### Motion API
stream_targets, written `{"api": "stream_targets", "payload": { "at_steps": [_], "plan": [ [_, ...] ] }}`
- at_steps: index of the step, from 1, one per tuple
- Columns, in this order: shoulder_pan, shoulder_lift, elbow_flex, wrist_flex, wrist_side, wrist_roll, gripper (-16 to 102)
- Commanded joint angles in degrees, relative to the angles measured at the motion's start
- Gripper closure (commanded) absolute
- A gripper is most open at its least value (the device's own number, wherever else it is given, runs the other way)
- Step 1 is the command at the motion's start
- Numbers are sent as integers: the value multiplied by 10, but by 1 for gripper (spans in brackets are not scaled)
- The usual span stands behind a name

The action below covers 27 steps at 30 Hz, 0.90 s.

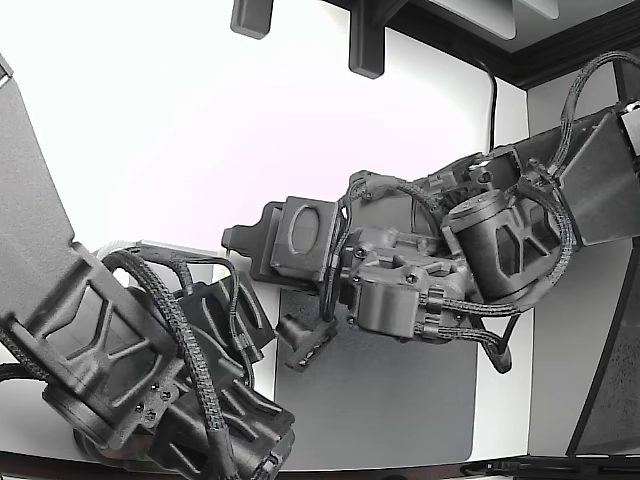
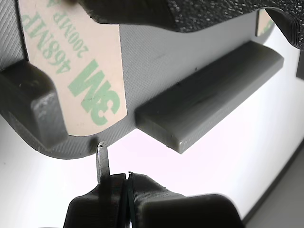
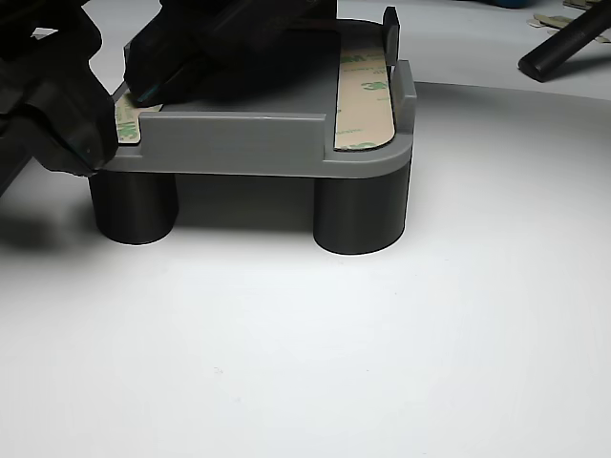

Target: Peel off protective film from adhesive tape.

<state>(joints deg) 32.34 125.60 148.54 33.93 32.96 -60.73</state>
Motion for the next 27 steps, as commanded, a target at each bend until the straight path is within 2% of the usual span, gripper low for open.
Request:
{"api": "stream_targets", "payload": {
  "at_steps": [1, 27],
  "plan": [
    [-4, 6, -18, -2, 2, 0, 96],
    [-4, -11, -38, 9, 1, 9, 96]
  ]
}}
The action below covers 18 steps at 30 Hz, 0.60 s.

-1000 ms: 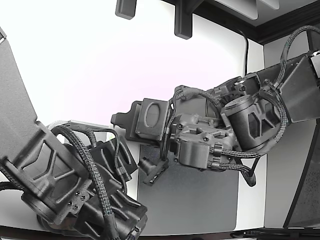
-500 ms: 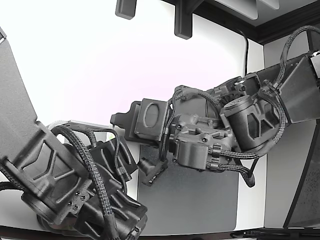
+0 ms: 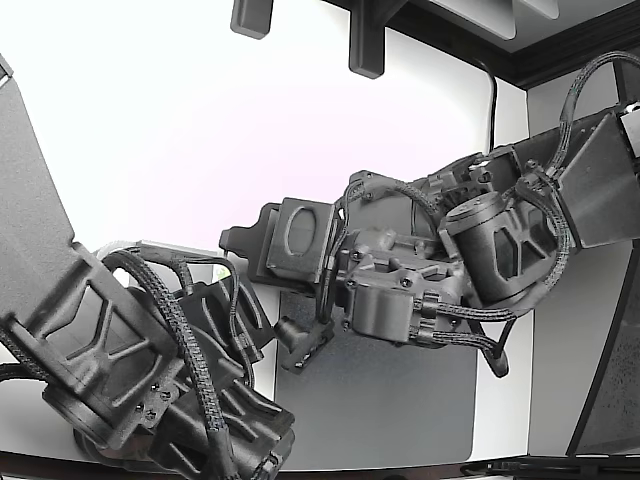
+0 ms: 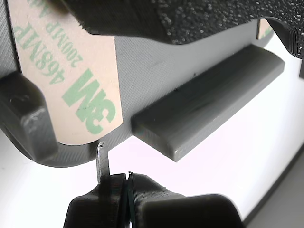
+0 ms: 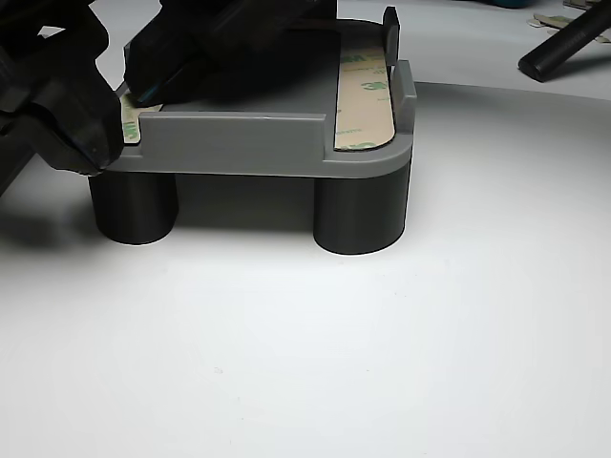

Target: Peel off protective film from adhesive tape.

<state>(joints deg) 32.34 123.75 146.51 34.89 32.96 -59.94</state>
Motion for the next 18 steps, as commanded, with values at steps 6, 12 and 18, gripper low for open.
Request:
{"api": "stream_targets", "payload": {
  "at_steps": [6, 12, 18],
  "plan": [
    [-4, 6, -18, 1, -1, 3, 96],
    [-4, 4, -19, 2, -1, 4, 96],
    [-4, 4, -19, 2, -1, 5, 96]
  ]
}}
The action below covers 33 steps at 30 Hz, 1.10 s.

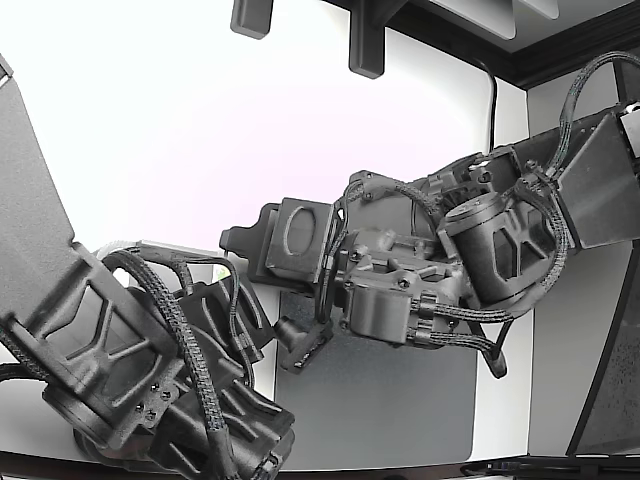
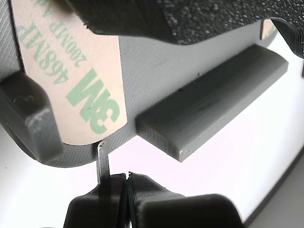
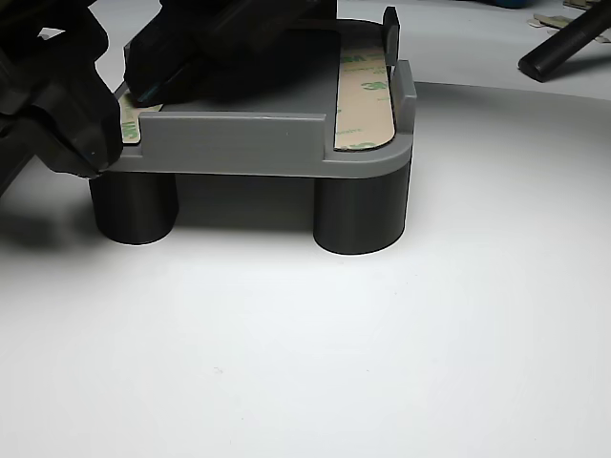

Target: Peel off protective film from adhesive tape.

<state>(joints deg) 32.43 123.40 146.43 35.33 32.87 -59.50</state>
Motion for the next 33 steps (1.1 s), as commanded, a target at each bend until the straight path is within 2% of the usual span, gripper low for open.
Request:
{"api": "stream_targets", "payload": {
  "at_steps": [1, 33],
  "plan": [
    [-4, 7, -19, -3, 0, 1, 96],
    [-4, 4, -23, 5, 0, 4, 96]
  ]
}}
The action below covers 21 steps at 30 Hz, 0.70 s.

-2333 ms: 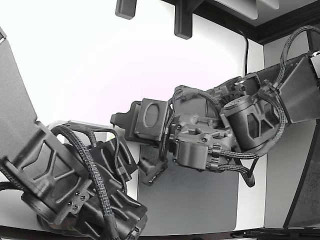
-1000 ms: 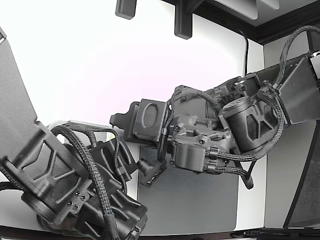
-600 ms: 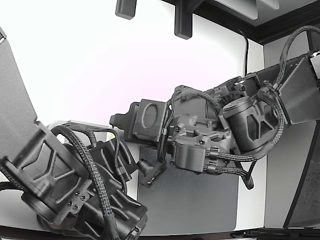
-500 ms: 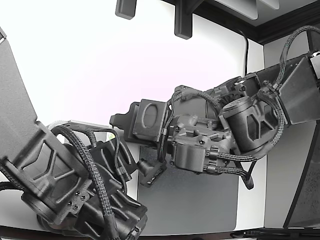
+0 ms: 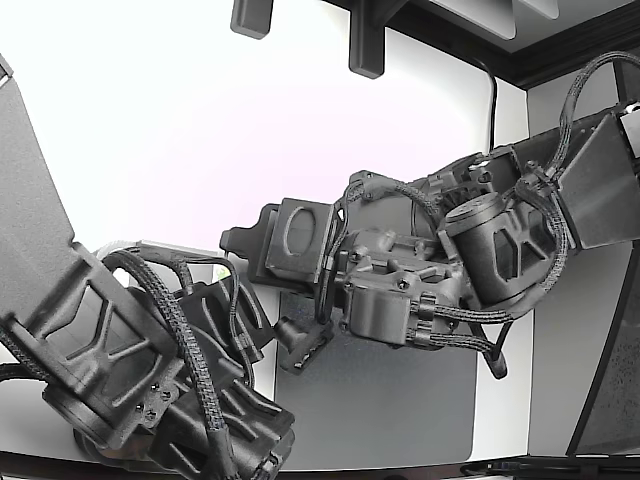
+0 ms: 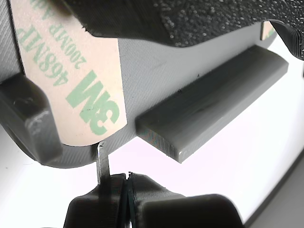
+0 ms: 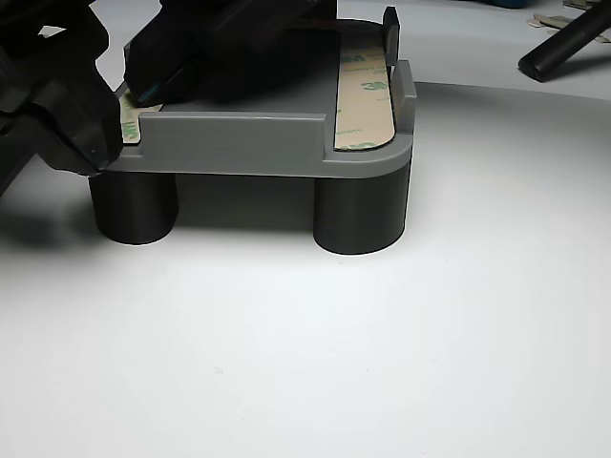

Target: Peel off protective film from adhesive tape.

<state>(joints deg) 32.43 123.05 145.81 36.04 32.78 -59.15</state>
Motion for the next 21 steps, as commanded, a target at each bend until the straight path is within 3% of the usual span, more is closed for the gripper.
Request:
{"api": "stream_targets", "payload": {
  "at_steps": [1, 21],
  "plan": [
    [-4, 8, -17, -2, 1, 1, 96],
    [-1, 6, -22, 1, 0, 3, 96]
  ]
}}
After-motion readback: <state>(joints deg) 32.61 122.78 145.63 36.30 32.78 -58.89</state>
